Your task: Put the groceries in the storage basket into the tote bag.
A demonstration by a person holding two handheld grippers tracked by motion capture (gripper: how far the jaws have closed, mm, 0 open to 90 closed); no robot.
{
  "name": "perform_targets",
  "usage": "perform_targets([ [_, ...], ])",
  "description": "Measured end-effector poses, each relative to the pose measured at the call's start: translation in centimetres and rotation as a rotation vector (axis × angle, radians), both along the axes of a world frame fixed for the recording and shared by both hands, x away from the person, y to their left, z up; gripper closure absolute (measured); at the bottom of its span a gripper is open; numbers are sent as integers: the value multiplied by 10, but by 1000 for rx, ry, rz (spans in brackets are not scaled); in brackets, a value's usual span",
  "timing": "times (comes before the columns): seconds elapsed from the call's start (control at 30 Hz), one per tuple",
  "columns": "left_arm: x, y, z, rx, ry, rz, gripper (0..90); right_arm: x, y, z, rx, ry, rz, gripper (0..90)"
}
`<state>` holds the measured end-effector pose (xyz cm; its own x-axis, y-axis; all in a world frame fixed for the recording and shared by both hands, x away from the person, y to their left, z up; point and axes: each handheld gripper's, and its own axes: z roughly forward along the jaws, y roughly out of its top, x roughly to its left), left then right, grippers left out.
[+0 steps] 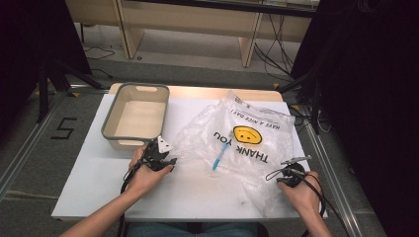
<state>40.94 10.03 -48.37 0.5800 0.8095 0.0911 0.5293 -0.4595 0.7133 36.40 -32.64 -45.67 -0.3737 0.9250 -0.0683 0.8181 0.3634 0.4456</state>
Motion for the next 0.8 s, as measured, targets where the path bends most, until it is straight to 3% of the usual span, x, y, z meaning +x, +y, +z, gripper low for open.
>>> perform_targets([
  [0.03,0,-1,0,4,8,-10,570,1,-2,1,-1,-8,-5,900],
  [0.2,-3,-7,3,-5,36,-62,861,11,-8,3,-8,-67,-19,900],
  [0.23,-5,-8,4,-2,43,-71,880,13,-9,3,-12,-79,-21,900],
  [0.5,-31,-8,13,-8,81,-129,888,40,-5,1,-17,-161,-22,900],
  [0.67,-44,-12,14,-24,100,-168,888,56,0,-2,-17,-184,-20,900],
  [0.8,-51,-12,15,-27,103,-182,887,58,1,-2,-14,-198,-15,900],
])
